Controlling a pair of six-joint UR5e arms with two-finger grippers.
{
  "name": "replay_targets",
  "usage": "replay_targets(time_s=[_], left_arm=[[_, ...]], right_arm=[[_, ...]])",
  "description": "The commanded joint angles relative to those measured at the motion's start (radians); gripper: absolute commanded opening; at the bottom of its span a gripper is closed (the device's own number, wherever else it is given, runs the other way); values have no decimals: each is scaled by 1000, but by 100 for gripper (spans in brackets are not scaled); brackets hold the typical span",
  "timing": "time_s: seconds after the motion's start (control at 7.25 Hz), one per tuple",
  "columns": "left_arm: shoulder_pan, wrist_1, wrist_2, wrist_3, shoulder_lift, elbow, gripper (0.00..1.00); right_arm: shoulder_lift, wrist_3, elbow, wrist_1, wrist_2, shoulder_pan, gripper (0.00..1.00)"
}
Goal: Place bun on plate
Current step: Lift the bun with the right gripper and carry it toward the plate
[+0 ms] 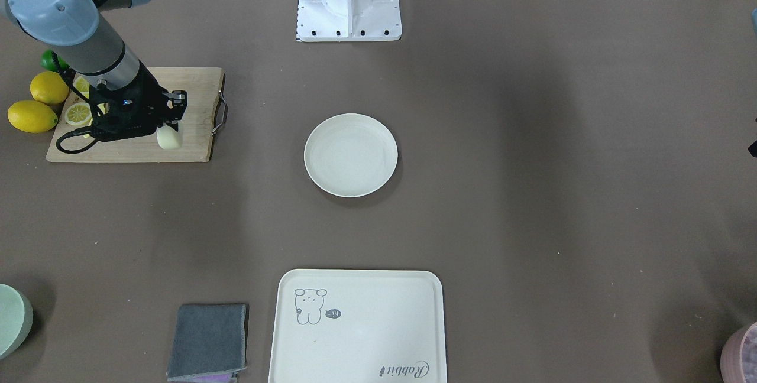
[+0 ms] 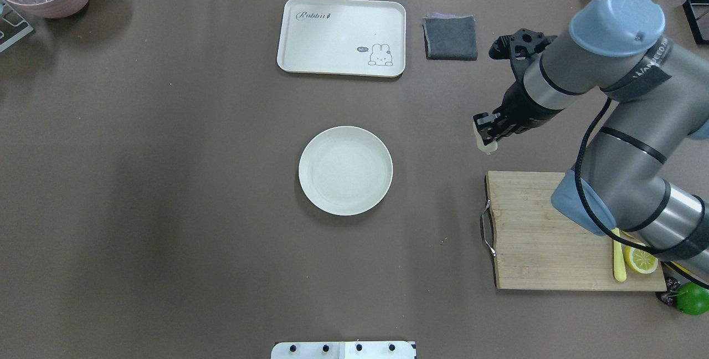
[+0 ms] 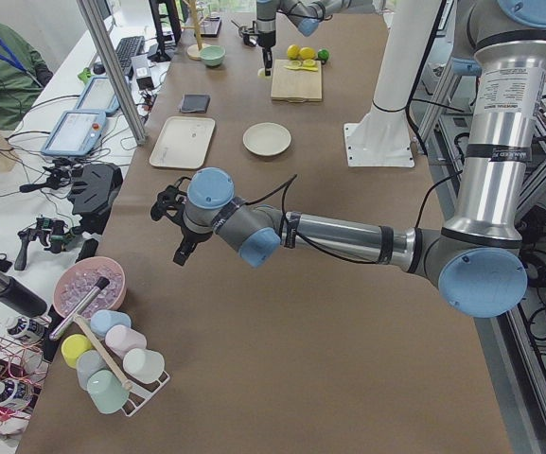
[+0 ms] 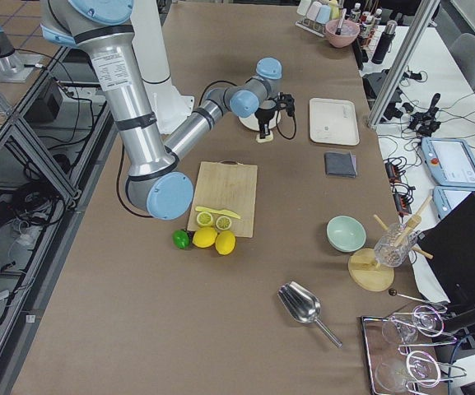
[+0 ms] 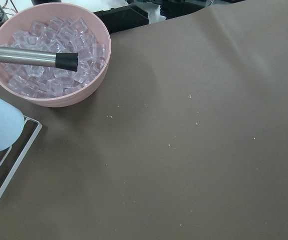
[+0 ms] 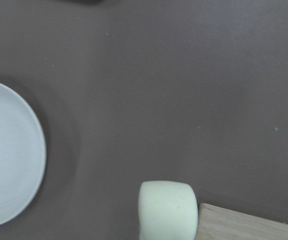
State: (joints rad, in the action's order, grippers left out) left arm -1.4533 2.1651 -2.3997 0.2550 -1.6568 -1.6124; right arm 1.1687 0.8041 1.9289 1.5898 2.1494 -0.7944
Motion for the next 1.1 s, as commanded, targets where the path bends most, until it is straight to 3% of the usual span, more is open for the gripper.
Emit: replay_targets(time_s=[0.0, 0.28, 0.55, 0.97], left_arm=[[-6, 15, -6, 0, 41, -35, 98], [-33, 15, -6, 12, 39, -47, 98], [-35, 15, -6, 13, 40, -55, 98], [-35, 12, -4, 15, 40, -47, 98]], right_arm=[[-166, 1, -52, -1, -46, 58, 0], [-245, 1, -121, -54, -135, 151, 0], [-253, 3, -323, -337, -164, 204, 0], [-283, 1, -361, -370, -172, 241, 0]])
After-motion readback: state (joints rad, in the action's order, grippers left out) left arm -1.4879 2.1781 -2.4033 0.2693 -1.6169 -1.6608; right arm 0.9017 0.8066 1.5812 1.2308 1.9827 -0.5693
